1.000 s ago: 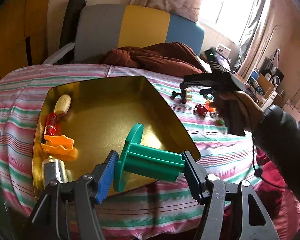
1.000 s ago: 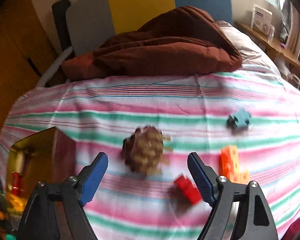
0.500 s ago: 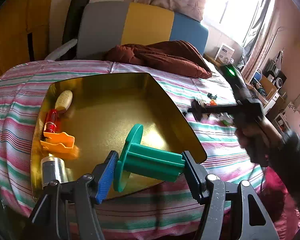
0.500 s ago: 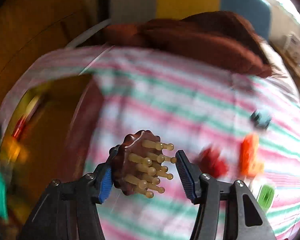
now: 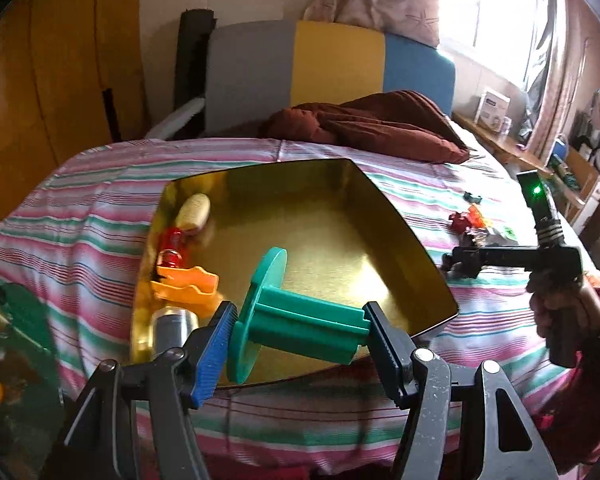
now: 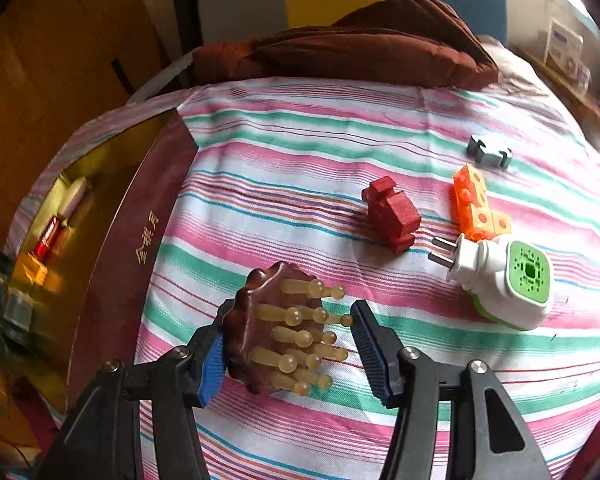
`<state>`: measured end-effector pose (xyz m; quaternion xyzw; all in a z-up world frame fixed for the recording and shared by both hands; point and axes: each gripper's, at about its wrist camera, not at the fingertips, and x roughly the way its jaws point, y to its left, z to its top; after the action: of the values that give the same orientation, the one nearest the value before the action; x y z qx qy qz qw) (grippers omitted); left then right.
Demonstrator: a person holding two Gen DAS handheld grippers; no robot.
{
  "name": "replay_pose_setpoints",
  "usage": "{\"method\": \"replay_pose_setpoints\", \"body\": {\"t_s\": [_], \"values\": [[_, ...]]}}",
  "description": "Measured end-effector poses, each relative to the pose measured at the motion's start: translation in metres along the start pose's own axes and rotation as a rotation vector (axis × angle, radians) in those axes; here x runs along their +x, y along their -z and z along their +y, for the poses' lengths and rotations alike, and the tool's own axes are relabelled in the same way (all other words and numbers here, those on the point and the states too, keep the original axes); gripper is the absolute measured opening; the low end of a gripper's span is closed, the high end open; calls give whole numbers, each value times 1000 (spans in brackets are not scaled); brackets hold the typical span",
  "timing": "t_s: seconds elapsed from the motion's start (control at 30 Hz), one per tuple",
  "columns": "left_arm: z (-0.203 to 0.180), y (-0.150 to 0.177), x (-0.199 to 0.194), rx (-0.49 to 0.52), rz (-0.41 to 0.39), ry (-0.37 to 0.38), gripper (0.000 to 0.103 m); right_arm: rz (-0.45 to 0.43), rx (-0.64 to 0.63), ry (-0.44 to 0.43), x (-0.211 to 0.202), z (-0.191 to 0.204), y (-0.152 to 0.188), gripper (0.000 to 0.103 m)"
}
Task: Organize rigid objects
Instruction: 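Lower the green spool into the tray and open the left gripper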
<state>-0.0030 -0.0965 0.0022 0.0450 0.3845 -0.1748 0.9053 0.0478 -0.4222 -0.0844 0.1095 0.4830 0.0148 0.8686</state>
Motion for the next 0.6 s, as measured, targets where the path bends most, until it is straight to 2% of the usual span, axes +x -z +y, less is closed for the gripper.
{"method": "replay_pose_setpoints", "body": {"t_s": [0.17, 0.6], "values": [[-2, 2, 0, 10, 7, -34, 65, 15, 36, -23, 0, -8, -2, 57], [-1, 3, 0, 3, 19, -32, 65, 3, -5, 8, 2, -1, -2, 57]]}}
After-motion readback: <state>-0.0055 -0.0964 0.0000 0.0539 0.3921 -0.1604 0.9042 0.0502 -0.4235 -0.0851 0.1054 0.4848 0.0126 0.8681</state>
